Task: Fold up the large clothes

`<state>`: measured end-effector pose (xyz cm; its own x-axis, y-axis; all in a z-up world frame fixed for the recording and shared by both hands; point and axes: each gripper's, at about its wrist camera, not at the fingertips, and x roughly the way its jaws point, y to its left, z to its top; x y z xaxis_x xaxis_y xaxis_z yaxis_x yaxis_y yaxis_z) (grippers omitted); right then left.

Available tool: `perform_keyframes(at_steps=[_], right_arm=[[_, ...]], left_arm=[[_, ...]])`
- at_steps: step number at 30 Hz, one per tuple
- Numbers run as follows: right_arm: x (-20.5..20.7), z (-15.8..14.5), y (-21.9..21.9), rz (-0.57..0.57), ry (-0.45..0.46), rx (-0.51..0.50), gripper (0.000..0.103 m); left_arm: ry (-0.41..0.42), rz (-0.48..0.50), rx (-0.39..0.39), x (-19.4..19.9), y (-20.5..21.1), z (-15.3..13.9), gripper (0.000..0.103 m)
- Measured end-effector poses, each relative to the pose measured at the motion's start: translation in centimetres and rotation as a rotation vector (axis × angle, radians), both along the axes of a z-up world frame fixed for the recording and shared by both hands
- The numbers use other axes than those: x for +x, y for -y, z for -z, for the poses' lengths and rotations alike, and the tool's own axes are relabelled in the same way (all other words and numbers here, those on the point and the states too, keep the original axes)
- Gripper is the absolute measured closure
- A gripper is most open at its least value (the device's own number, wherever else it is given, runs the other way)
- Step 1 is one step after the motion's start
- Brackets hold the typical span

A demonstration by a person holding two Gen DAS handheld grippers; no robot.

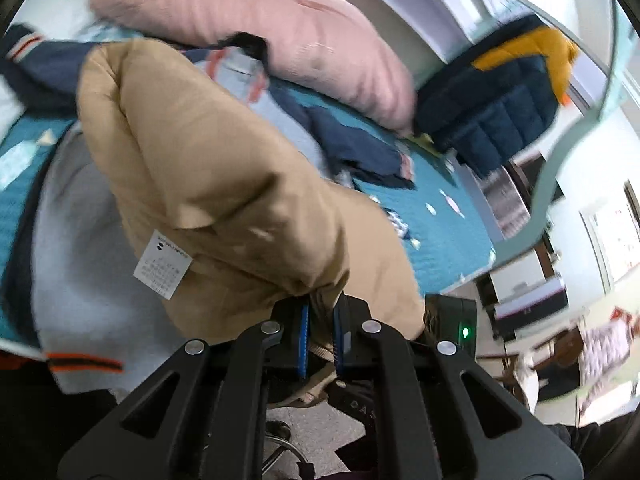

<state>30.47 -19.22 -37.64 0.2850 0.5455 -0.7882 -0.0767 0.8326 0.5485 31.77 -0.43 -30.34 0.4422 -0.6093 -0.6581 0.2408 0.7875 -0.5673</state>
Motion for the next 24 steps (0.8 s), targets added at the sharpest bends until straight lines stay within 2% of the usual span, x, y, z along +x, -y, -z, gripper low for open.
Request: perform_keyframes(at_steps=[4,7,12,17,18,20,21,22,24], right_arm=[[-0.9,-1.6,3.4,0.102,0.067,-0.007,0.098],[-1.8,-2.2,5.0,0.190,0.091,-0.016,0.097],[-2.6,-2.0,9.2,0.297,0.048,0.012,0.097],[-2.8,-4.6,13.9,0.380,0.082,0.024,0.096],[-2.9,-5.1,14.5,0.382,0.088,0.028,0.093],[-3.0,-6.3,15.2,0.367,0.101,0.075,0.072],[-2.4,-6.6,15.1,0.361,0.106,0.097,0.065],[-2.5,-7.1,15.4,0.353,0.114,0.117,0.060],[-1.8,-7.9,15.3,0.320,0.122,0.113,0.059]], left_arm=[[0.004,0.117,0.004,0.8,4.6,-0.1,0.095],[-0.026,0.175,0.009,1.4,7.9,0.7,0.095],[-0.060,0.271,0.037,1.3,12.1,2.6,0.095],[-0.108,0.348,0.058,1.2,15.1,4.8,0.095],[-0.117,0.356,0.060,1.2,15.5,5.2,0.095],[-0.131,0.378,0.066,0.9,16.2,5.9,0.095],[-0.130,0.382,0.069,0.8,16.4,6.0,0.095],[-0.130,0.384,0.067,0.8,16.4,6.1,0.095],[-0.123,0.384,0.061,1.3,16.7,6.1,0.095]])
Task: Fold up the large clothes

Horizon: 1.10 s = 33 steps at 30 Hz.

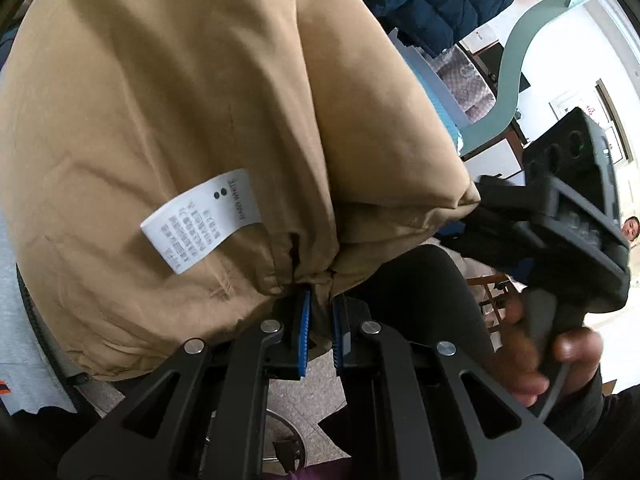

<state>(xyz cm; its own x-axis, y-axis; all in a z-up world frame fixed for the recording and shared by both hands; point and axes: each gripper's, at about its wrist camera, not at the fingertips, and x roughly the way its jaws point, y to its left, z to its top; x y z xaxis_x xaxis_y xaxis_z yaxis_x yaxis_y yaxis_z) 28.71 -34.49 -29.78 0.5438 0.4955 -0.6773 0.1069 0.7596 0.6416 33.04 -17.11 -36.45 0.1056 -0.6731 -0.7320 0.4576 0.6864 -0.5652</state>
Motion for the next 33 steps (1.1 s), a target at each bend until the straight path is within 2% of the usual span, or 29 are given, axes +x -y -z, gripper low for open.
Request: perform_keyframes(at_steps=[3,6,10,12,14,16,19,25,27,28,29,31,32,33], right_arm=[[-0.7,-1.3,0.3,-0.016,0.043,0.007,0.052],[-1.2,-2.5,-0.6,-0.067,0.076,-0.049,0.041],[0.3,-1.9,-2.4,-0.175,0.051,-0.059,0.041],[0.4,-2.5,-3.0,-0.196,0.069,-0.095,0.041],[0.1,-3.3,-3.2,-0.234,0.091,-0.085,0.041],[0.0,-3.4,-3.8,-0.277,0.087,-0.132,0.040],[0.5,-2.4,-4.7,-0.322,0.051,-0.164,0.039],[2.8,-0.3,-8.0,-0.404,0.021,-0.153,0.038],[3.2,0.0,-9.0,-0.422,0.014,-0.197,0.048],[3.1,0.0,-9.2,-0.414,0.022,-0.231,0.078],[3.1,0.1,-9.1,-0.390,0.022,-0.265,0.086],[2.7,0.4,-7.7,-0.322,0.015,-0.210,0.090],[2.3,0.4,-7.2,-0.288,0.020,-0.238,0.090],[1.8,0.5,-6.7,-0.256,0.014,-0.257,0.091]], left_arm=[[0.002,-0.012,-0.018,0.2,-0.8,0.2,0.095],[0.006,-0.005,-0.019,-0.3,-1.6,0.6,0.095],[0.033,0.002,-0.004,-1.1,-1.9,0.5,0.095],[0.040,0.000,-0.006,-1.1,-2.2,0.4,0.095],[0.047,-0.009,-0.011,-1.1,-2.6,0.3,0.095],[0.068,-0.020,-0.002,-1.2,-2.7,0.2,0.095],[0.129,-0.008,0.042,-2.0,-2.0,-0.2,0.095],[0.189,0.022,0.095,-2.9,-1.4,-0.4,0.095],[0.205,0.022,0.115,-3.1,-1.4,-0.5,0.094],[0.218,0.016,0.130,-3.1,-1.5,-0.7,0.093],[0.229,0.013,0.145,-3.2,-1.7,-0.9,0.092],[0.230,0.019,0.133,-3.4,-2.2,-1.5,0.086],[0.231,0.026,0.130,-3.6,-2.5,-1.8,0.072],[0.258,0.017,0.144,-3.9,-3.0,-2.4,0.044]])
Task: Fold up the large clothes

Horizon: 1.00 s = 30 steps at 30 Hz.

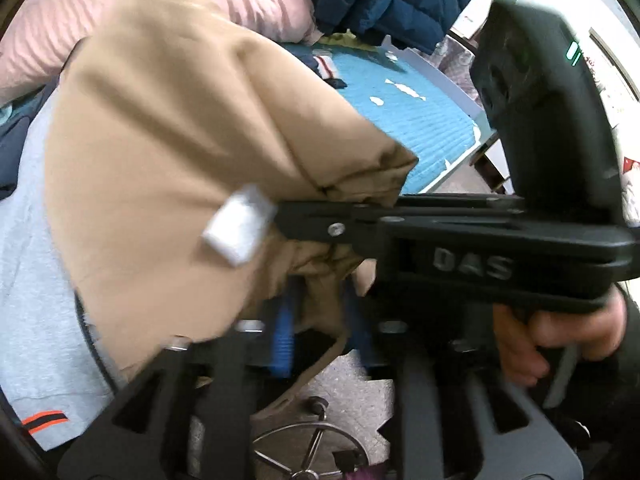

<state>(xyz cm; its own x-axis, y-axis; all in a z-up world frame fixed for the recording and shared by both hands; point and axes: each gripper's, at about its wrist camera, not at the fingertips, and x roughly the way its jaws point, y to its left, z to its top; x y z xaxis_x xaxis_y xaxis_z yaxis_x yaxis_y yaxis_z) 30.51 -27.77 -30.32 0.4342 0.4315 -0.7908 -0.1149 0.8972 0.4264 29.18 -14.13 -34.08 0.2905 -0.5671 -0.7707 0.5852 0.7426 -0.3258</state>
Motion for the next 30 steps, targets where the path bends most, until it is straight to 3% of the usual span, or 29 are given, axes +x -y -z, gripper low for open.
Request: perform_keyframes(at_steps=[2,9,11,13,15,19,26,28,30], right_arm=[[-0.9,0.6,1.6,0.076,-0.011,0.007,0.091],[-1.5,4.1,6.1,0.244,-0.129,-0.040,0.091],[-1.1,5.2,6.4,0.256,-0.156,-0.068,0.089],[-0.9,6.1,7.0,0.269,-0.166,-0.053,0.086],[-0.7,6.5,7.6,0.294,-0.173,-0.051,0.082],[-1.8,4.6,9.2,0.337,-0.127,0.003,0.075],[-3.0,-3.3,7.9,0.319,0.145,-0.142,0.073],[-2.6,-3.8,6.8,0.288,0.190,-0.106,0.073],[-1.4,-2.2,5.0,0.218,0.151,-0.059,0.075]], left_arm=[[0.058,-0.040,0.010,-0.3,-0.9,-1.1,0.031],[0.064,-0.266,-0.007,5.0,-4.8,-2.5,0.030],[0.062,-0.276,-0.028,7.2,-4.8,-2.8,0.030],[0.103,-0.291,0.089,9.6,-2.4,-2.4,0.030],[0.081,-0.274,0.191,11.8,-0.5,-0.7,0.026],[0.008,-0.297,0.266,15.3,1.1,1.9,0.026],[-0.028,-0.294,0.277,18.2,1.5,3.7,0.022],[-0.032,-0.290,0.278,18.6,1.7,3.8,0.022],[-0.033,-0.287,0.274,18.7,1.8,3.8,0.022]])
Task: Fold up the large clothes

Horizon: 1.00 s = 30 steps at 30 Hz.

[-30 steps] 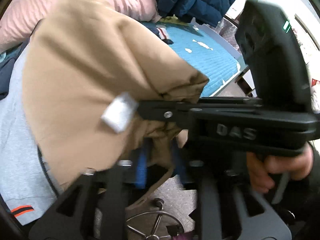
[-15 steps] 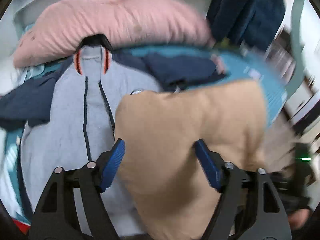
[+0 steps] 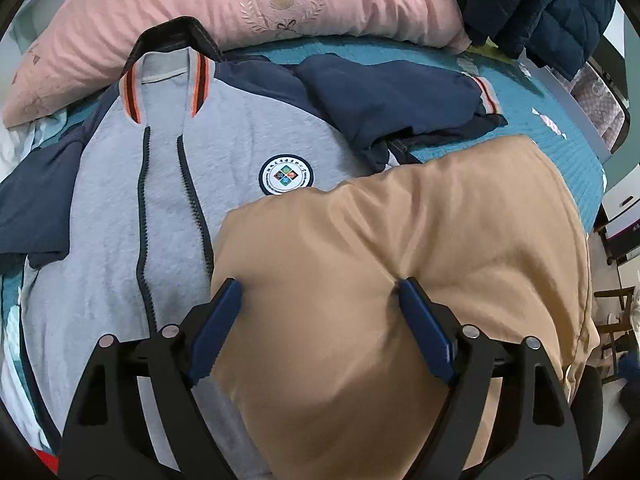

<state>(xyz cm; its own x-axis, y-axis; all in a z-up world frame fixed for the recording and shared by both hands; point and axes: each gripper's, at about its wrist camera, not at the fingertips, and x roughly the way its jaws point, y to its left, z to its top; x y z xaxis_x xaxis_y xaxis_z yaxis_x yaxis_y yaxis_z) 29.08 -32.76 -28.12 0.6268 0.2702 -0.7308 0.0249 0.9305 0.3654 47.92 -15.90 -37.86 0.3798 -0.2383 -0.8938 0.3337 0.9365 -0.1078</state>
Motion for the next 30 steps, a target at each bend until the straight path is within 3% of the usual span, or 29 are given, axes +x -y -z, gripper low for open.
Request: perform_keyframes(at_steps=[3,6,8,13,15,17,20,24,25,28,30], right_arm=[[3.1,6.3,-0.7,-0.033,-0.199,-0.001,0.080],[4.6,9.9,0.3,0.001,-0.252,0.025,0.081],[4.8,9.5,0.4,0.005,-0.257,0.034,0.081],[3.4,8.7,0.6,0.027,-0.222,0.074,0.078],[1.7,7.7,0.8,0.045,-0.191,0.114,0.071],[-0.3,6.5,1.5,0.075,-0.145,0.143,0.057],[-2.9,5.5,2.2,0.143,-0.100,0.123,0.044],[-4.9,6.2,3.2,0.258,-0.140,0.059,0.033],[-5.0,6.8,3.5,0.269,-0.163,0.075,0.032],[-5.3,10.0,5.0,0.306,-0.257,0.259,0.032],[-5.4,12.2,6.2,0.320,-0.289,0.439,0.032]], left_arm=[[0.003,-0.005,-0.046,-0.2,-0.7,-0.4,0.021],[0.026,0.003,-0.159,-1.8,-2.6,-2.0,0.021],[0.030,-0.011,-0.201,-3.6,-4.4,-2.4,0.021],[-0.093,-0.139,-0.331,-7.8,-8.2,0.2,0.021],[-0.110,-0.169,-0.347,-9.0,-8.6,1.0,0.021],[-0.120,-0.199,-0.360,-10.2,-8.8,1.7,0.021],[-0.118,-0.223,-0.370,-11.3,-8.8,2.0,0.021],[-0.091,-0.239,-0.351,-11.9,-8.5,1.5,0.020],[-0.091,-0.233,-0.344,-12.0,-8.3,1.4,0.020],[-0.088,-0.238,-0.331,-11.9,-8.0,1.5,0.020],[-0.087,-0.238,-0.316,-11.6,-7.9,1.6,0.019]])
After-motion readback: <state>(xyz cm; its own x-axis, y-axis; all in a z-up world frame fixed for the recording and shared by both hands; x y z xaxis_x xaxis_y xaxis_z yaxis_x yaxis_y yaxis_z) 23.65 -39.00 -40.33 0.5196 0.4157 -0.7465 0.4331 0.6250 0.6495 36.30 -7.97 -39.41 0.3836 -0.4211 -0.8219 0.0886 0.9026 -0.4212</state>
